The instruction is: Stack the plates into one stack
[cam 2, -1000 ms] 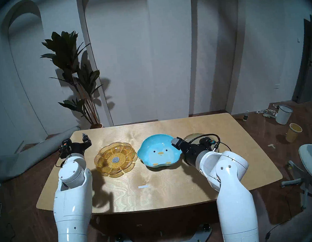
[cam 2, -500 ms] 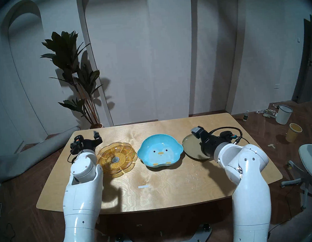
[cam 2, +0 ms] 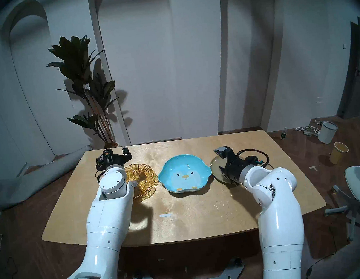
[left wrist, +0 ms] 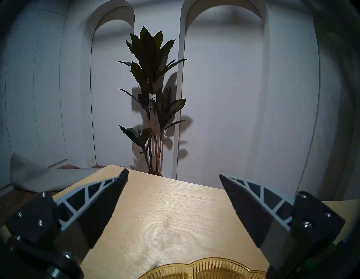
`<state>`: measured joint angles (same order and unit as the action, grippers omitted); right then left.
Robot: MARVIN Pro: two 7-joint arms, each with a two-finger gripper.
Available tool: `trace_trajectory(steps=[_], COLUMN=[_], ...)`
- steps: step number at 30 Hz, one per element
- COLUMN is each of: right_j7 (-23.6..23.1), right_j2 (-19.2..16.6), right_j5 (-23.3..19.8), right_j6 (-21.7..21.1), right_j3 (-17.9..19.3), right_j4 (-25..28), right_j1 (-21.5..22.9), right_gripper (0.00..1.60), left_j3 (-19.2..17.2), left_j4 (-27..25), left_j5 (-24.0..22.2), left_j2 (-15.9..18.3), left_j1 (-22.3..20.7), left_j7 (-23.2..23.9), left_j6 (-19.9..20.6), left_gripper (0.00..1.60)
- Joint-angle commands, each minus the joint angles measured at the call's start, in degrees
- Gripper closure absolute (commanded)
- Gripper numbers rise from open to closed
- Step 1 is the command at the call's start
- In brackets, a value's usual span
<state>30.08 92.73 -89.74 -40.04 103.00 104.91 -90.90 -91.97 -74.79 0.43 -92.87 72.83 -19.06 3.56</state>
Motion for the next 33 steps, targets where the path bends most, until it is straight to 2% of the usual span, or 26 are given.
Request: trace_trajectory(steps=[1, 4, 9, 12, 15, 19, 21, 26, 27, 28, 29, 31, 33], right_j7=[0.2, 0.8, 2.8, 4.2, 5.9, 8.0, 10.5, 12.7, 11.9, 11.9, 11.1, 14.0, 15.2], right_j2=[0.2, 0.0, -0.2, -0.3, -0.5, -0.5, -0.6, -0.7, -0.6, -0.6, -0.6, -0.6, -0.7], right_j5=[-4.1, -7.2, -11.5, -14.9, -17.4, -18.8, -19.4, -19.8, -24.1, -24.8, -27.7, -30.9, -33.7], right_j6=[0.5, 1.6, 3.9, 6.5, 11.1, 14.0, 16.9, 19.5, 21.3, 22.5, 23.7, 27.2, 28.9], right_j3=[-4.4, -7.0, -10.0, -11.0, -11.6, -12.2, -12.8, -13.3, -12.7, -12.3, -11.8, -11.5, -12.2], right_j4=[1.6, 3.1, 6.0, 8.5, 11.8, 13.5, 16.0, 17.5, 17.3, 17.4, 17.2, 17.0, 16.8], right_j1=[3.3, 2.6, 1.6, 0.8, -0.8, -1.6, -2.6, -3.0, -2.9, -2.5, -2.1, -1.2, -0.9], right_gripper=[0.00, 0.00, 0.00, 0.00, 0.00, 0.00, 0.00, 0.00, 0.00, 0.00, 0.00, 0.00, 0.00], left_j3=[-2.1, -4.3, -5.4, -5.6, -5.6, -5.6, -5.1, -4.1, -4.0, -3.9, -3.8, -3.8, -4.1], left_j4=[-2.5, -3.1, -1.7, -1.0, -0.4, 0.3, 0.4, 0.4, 0.4, 0.4, 0.4, 0.8, 1.7], left_j5=[0.6, 0.1, 0.4, 0.5, 0.5, 0.4, 0.4, 0.7, 0.6, 0.6, 0.7, 1.0, 1.0], left_j2=[2.8, 4.1, 4.7, 4.7, 4.4, 3.8, 3.3, 2.9, 2.8, 2.8, 2.8, 2.7, 3.1], left_j1=[-6.3, -7.6, -8.1, -8.2, -8.5, -8.8, -8.4, -7.7, -7.6, -7.6, -7.5, -7.6, -8.3], left_j7=[-0.9, -1.2, -1.6, -1.7, -1.9, -2.4, -2.4, -2.5, -2.6, -2.7, -2.8, -3.6, -3.7], left_j6=[-1.4, -0.8, -0.6, -0.6, -0.5, 0.0, 0.0, -0.5, -0.4, -0.4, -0.4, -0.6, -1.0], left_gripper=[0.00, 0.00, 0.00, 0.00, 0.00, 0.00, 0.00, 0.00, 0.00, 0.00, 0.00, 0.00, 0.00])
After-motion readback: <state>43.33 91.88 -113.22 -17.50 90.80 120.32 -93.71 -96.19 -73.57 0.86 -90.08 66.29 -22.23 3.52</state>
